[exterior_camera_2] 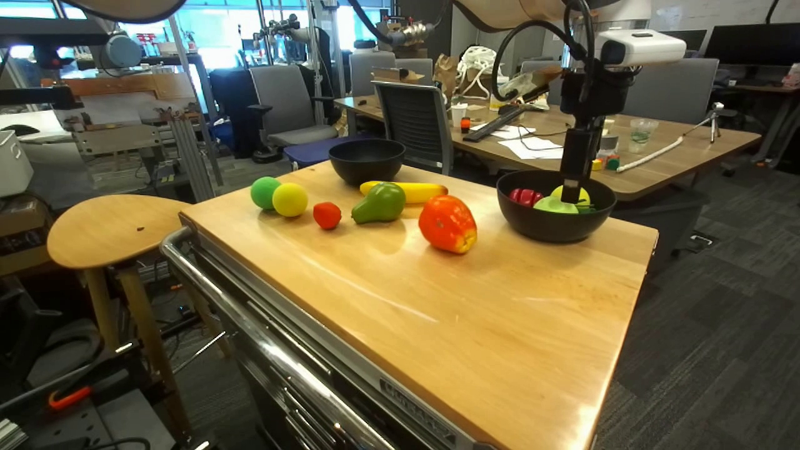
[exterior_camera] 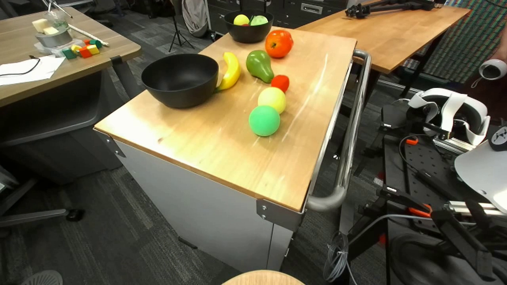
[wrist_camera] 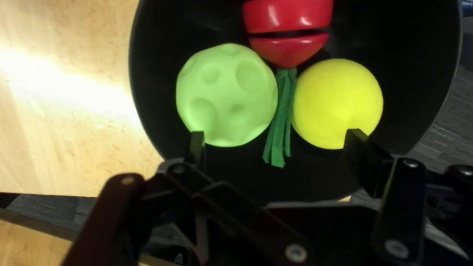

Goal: Pick the fruits in the bowls and put them on the table

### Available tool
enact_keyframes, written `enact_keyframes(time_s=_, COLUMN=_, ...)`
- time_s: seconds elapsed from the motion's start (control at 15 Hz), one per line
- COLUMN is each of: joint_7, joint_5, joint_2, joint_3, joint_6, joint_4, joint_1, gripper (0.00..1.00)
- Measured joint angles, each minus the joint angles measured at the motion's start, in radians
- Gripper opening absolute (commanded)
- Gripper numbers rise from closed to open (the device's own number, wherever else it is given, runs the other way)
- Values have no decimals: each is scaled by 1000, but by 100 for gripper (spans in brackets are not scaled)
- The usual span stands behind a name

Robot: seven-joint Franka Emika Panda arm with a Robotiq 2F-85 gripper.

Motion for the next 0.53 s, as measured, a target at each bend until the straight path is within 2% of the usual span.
enact_keyframes(time_s=0.33, joint_7=0, joint_5=-41, joint_2=9, joint_3=0, joint_6=9, joint_4=-8, joint_1=20, gripper=87)
enact_keyframes(time_s=0.4, joint_7=0, joint_5=-49, joint_2=9, joint_3=0, joint_6=10, joint_4=-10, joint_1=24, gripper=71)
enact_keyframes(time_s=0.47, joint_7=0, joint_5=-55, joint_2=9, joint_3=-1, joint_6=12, joint_4=-13, joint_1=28, gripper=63)
enact_keyframes(time_s=0.53, joint_7=0, joint_5=-65, joint_2=9, joint_3=-1, joint_6=16, joint_4=-15, joint_1=32, gripper=63)
